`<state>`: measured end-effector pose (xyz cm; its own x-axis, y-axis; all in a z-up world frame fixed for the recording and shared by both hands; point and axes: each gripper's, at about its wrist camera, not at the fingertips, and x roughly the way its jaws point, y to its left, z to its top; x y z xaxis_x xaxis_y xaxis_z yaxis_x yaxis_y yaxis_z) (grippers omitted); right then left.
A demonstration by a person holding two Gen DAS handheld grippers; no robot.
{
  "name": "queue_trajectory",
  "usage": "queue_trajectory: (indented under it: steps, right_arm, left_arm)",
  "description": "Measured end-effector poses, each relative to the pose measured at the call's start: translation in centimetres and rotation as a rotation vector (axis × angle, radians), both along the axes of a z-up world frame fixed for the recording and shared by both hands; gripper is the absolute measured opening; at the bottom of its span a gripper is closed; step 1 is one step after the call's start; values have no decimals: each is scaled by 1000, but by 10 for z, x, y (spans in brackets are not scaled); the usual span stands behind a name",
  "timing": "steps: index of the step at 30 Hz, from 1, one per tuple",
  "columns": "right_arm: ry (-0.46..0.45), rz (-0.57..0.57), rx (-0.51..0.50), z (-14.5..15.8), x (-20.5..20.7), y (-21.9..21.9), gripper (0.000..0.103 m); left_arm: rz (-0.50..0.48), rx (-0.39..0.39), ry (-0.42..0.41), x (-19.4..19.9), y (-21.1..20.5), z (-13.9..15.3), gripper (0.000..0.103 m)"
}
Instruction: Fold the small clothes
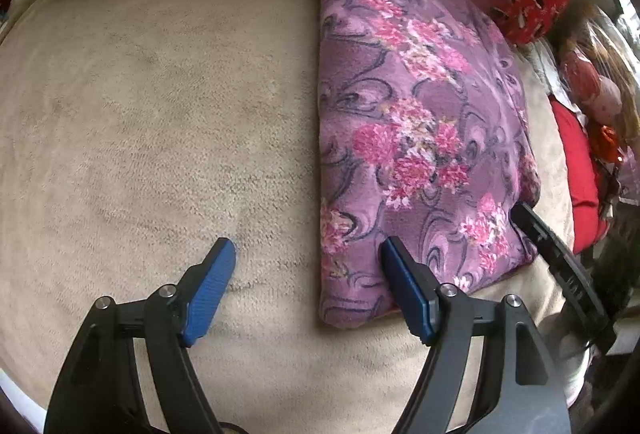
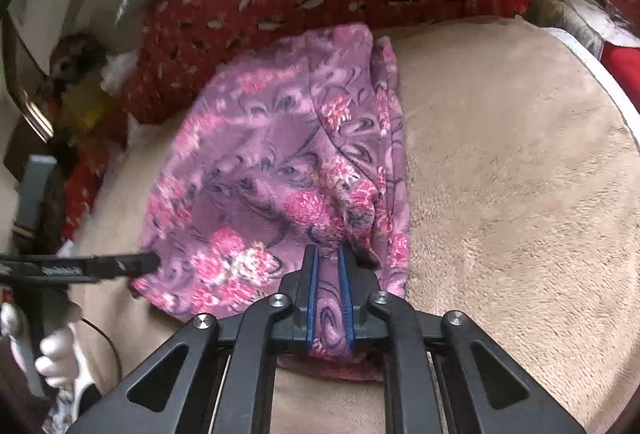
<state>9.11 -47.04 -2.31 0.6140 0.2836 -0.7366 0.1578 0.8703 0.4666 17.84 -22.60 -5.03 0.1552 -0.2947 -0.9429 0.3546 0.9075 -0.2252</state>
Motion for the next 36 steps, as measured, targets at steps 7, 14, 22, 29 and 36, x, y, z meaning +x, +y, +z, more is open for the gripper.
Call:
queue_trajectory:
  steps: [7,14,22,29,36]
  right_arm:
    - [-85,-110,146,24,28,-45,50]
    - [-40,-76,78,3,61,-33,9]
    - [-84,-117,199,23,82,-72,30]
    - [-10,-100,76,23,149,-57,23]
    - [82,-129,16,-15,157,-74,7]
  left_arm:
    - [42,-89,-14,49,-7,33,75]
    - [44,-33,43,70,-29,-7,83]
    - [48,-155,23,106,-19,33,82]
    - [95,-164,83,153,-40,26,82]
    - [134,-96,101,170,-54,-13,86]
